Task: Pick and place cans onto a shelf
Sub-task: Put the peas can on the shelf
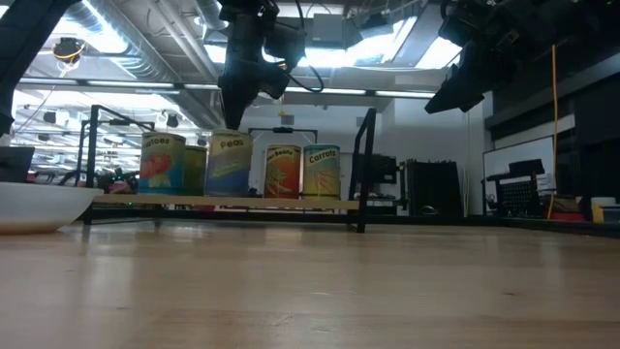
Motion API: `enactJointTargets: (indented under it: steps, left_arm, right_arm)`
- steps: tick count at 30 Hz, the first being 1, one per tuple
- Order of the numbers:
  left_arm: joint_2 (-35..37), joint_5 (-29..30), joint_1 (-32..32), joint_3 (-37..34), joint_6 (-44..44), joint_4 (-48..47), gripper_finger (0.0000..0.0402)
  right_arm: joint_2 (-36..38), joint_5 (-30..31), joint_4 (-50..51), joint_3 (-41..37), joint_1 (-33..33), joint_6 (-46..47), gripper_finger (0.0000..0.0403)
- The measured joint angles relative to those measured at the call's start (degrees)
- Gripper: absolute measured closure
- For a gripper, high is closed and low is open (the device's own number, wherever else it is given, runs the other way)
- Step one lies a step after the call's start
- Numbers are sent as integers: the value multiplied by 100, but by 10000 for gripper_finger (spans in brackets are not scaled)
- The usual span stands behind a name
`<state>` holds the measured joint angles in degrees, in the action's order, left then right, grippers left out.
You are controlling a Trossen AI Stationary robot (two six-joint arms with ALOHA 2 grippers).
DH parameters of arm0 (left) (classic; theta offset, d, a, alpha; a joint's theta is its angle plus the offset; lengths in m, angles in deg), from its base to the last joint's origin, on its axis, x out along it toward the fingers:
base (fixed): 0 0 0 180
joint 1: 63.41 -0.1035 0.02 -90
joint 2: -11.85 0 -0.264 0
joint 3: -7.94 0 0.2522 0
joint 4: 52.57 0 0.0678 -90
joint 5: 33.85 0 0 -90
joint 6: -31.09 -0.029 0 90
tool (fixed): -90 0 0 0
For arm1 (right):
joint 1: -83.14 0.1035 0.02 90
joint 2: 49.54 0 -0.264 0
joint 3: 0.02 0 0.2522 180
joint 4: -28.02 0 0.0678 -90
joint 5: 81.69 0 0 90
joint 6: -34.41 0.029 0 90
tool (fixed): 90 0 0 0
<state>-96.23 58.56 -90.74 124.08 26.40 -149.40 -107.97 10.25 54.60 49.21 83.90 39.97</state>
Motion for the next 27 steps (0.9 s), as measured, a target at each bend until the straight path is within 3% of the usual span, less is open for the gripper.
enactJointTargets:
  steps: [19, 27]
  left_arm:
    - [0, 4, 73, 0, 160, 26, 318]
    - [0, 2, 229, 0, 306, 27, 314]
  right_arm:
    - [0, 0, 0, 0, -1, 0, 335]
    - [0, 0, 2, 0, -1, 0, 335]
